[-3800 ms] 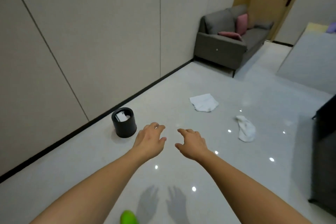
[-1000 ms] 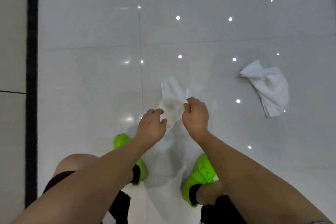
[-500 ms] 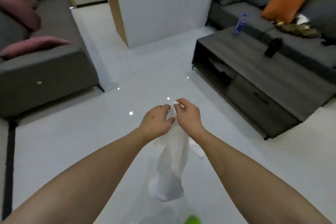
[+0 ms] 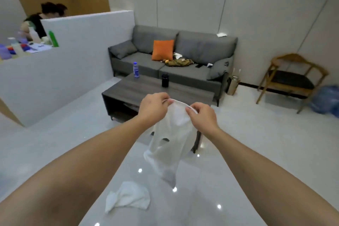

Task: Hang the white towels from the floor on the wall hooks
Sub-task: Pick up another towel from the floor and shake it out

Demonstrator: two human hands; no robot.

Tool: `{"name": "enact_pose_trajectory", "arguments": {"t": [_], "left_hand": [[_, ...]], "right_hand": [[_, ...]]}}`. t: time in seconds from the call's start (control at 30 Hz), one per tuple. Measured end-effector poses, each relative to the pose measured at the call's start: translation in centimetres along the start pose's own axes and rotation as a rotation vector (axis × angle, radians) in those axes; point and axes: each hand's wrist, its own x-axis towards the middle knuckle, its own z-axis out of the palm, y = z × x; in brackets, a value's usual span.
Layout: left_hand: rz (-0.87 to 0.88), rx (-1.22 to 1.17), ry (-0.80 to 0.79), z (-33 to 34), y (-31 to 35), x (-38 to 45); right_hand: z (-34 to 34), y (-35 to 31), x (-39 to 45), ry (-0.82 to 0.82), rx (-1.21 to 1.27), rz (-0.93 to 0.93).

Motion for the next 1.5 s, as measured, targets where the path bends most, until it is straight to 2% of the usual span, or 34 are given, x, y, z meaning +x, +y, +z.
{"name": "enact_pose_trajectory", "arguments": {"t": [0.13, 0.2, 0.3, 0.43, 0.57, 0.67, 0.77, 0.83, 0.97, 1.07, 1.13, 1.2, 1.3, 1.4, 1.5], "left_hand": [[0.233, -0.014, -0.152, 5.9, 8.8, 5.3], [0.297, 0.026, -0.203, 9.5, 13.0, 7.7], [0.359, -0.059, -0.227, 14.6, 18.2, 11.8], [0.426, -0.231, -0.290, 21.0, 24.1, 18.8], [0.449, -0.308, -0.396, 27.1, 28.3, 25.1], [0.464, -0.357, -0.514, 31.4, 31.1, 28.4], [0.465, -0.348, -0.661, 36.1, 33.9, 30.8], [0.404, -0.370, -0.693, 39.0, 36.1, 32.3], [0.316, -0.431, -0.573, 43.2, 41.2, 36.3], [0.296, -0.514, -0.529, 45.6, 44.7, 39.9], [0.309, -0.493, -0.533, 47.0, 46.7, 41.9], [0.258, -0.485, -0.529, 48.2, 48.3, 43.6], [0.132, -0.567, -0.480, 49.4, 49.5, 46.7], [0.031, -0.685, -0.468, 50.0, 48.4, 49.7], [0.038, -0.545, -0.544, 50.5, 45.6, 51.6]], "right_hand": [[-5.9, 4.5, 2.5, -0.029, 0.088, 0.075], [-8.3, 6.5, 4.3, -0.029, 0.184, 0.112], [-11.9, 10.0, 7.8, 0.008, 0.294, 0.201], [-17.6, 15.7, 13.7, 0.202, 0.308, 0.306], [-24.3, 19.7, 19.7, 0.381, 0.372, 0.391], [-29.1, 23.1, 23.0, 0.542, 0.474, 0.475], [-32.8, 26.5, 25.7, 0.607, 0.538, 0.548], [-35.1, 28.8, 27.5, 0.603, 0.559, 0.555], [-39.2, 34.2, 31.6, 0.576, 0.481, 0.590], [-41.7, 38.2, 35.8, 0.369, 0.343, 0.511], [-43.2, 39.5, 38.9, 0.192, 0.329, 0.449], [-44.3, 40.1, 41.9, 0.082, 0.278, 0.382], [-45.5, 41.2, 46.2, 0.059, 0.235, 0.350], [-45.5, 41.7, 50.5, 0.079, 0.326, 0.349], [-44.2, 41.2, 54.9, 0.096, 0.479, 0.379]]}}
